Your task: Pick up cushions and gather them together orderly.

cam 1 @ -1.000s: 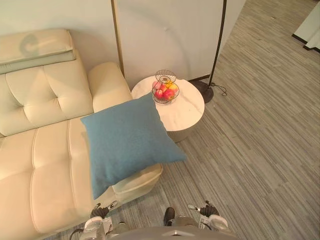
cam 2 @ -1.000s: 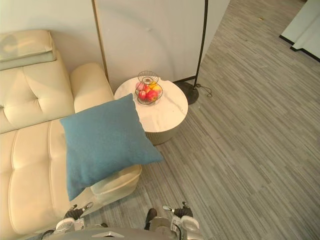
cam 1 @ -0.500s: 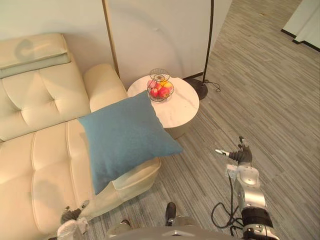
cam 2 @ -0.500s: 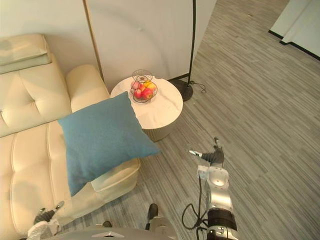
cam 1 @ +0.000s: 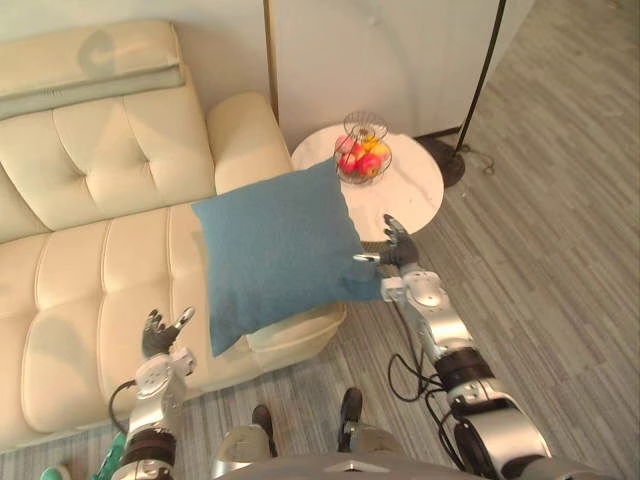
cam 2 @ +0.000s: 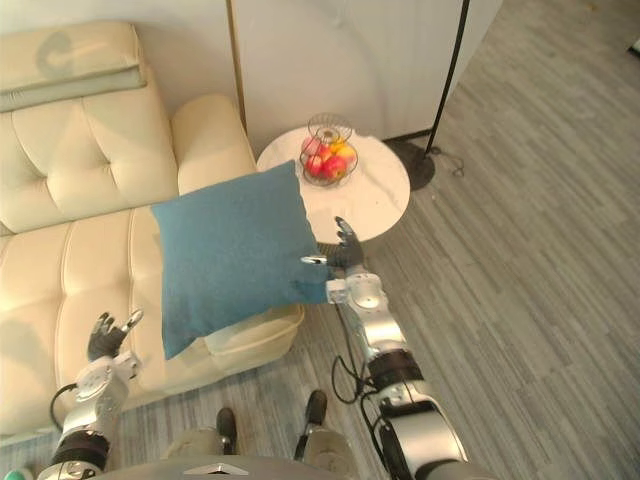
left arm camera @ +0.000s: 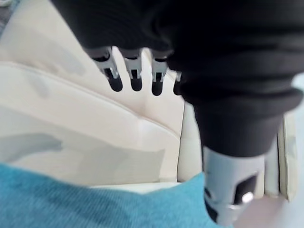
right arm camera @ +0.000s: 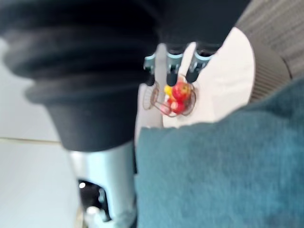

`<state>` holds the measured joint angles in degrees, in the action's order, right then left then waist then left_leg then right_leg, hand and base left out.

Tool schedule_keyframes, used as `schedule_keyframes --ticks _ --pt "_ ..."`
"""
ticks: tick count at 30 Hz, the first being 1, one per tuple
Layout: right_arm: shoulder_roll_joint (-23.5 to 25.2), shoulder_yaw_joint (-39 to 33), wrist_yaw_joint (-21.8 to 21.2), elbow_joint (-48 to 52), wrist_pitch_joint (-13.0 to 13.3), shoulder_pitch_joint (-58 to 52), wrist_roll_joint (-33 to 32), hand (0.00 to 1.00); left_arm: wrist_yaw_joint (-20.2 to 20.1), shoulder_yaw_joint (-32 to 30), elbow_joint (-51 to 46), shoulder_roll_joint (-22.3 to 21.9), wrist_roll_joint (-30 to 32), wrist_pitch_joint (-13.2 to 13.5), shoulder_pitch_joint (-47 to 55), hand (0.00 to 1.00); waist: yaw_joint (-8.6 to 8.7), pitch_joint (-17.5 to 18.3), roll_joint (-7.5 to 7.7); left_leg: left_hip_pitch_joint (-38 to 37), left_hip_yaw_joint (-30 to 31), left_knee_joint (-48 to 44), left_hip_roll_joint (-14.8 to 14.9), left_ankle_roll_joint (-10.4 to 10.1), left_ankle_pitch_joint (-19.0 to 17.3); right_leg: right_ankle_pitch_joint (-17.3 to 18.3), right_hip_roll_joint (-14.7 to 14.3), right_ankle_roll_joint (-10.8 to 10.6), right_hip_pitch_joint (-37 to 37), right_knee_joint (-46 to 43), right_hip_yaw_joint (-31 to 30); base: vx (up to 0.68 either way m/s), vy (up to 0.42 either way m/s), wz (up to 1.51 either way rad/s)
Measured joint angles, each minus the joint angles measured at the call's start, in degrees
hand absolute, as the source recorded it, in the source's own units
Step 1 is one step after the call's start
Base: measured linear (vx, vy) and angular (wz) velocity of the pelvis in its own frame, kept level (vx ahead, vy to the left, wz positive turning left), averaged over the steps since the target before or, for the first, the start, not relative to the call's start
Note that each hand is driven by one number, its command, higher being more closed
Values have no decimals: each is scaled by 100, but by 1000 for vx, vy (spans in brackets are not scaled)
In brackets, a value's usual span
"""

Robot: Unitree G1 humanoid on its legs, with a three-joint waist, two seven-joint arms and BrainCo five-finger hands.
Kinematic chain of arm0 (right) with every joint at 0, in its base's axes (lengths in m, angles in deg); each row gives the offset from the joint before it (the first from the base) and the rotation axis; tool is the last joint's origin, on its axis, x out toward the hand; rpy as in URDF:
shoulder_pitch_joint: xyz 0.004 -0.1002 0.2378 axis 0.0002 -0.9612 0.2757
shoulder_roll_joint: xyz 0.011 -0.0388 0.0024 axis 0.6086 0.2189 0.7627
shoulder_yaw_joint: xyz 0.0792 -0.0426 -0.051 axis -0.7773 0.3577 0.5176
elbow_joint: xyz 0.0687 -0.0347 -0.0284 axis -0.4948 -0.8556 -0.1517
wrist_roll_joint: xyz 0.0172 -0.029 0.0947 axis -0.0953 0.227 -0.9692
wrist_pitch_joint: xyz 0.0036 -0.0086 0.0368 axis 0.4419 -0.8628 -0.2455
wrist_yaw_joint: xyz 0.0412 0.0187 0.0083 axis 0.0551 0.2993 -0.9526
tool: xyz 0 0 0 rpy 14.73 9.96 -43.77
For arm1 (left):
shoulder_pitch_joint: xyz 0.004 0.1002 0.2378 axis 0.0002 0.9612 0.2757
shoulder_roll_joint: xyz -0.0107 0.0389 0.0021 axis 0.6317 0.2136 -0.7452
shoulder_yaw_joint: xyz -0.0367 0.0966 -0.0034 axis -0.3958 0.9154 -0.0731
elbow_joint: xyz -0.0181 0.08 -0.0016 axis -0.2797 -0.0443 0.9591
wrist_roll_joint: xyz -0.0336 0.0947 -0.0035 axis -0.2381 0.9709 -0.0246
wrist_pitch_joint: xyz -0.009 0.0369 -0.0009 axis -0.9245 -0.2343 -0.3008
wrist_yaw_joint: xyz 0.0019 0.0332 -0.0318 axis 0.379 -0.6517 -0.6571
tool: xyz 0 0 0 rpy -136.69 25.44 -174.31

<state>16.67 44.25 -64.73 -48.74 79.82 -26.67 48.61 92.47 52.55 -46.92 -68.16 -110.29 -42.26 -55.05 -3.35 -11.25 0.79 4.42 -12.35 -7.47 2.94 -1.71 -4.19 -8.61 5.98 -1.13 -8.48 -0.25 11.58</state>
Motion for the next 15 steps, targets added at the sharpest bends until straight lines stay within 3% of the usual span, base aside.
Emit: schedule_keyframes --ticks 7,12,13,14,15 --pt "195 108 66 -537 -27 565 -235 0 114 531 90 -169 -79 3 -611 0 48 -546 -70 803 -8 -552 75 -2 -100 -135 21 33 -588 -83 -87 -137 -1 -2" --pt "249 99 157 -932 41 1015 -434 0 193 902 378 -159 -75 -27 -1419 0 115 -856 -81 1157 -8 -575 72 4 25 -273 53 18 -921 -56 -99 -61 3 1" --pt "273 100 206 -993 55 1097 -441 0 235 966 378 -155 -74 -27 -1550 100 133 -890 -84 1208 -11 -563 69 17 56 -292 57 26 -980 -52 -106 0 0 0" --pt "301 94 252 -1119 83 1202 -453 0 262 1059 405 -155 -74 -27 -1744 100 155 -974 -103 1223 -7 -547 69 17 77 -311 53 21 -991 -32 -103 0 0 0" --pt "315 91 274 -1138 83 1215 -455 100 272 1080 421 -154 -74 -27 -1795 100 158 -976 -104 1244 -7 -544 69 15 80 -316 52 22 -1013 -28 -103 0 0 0"
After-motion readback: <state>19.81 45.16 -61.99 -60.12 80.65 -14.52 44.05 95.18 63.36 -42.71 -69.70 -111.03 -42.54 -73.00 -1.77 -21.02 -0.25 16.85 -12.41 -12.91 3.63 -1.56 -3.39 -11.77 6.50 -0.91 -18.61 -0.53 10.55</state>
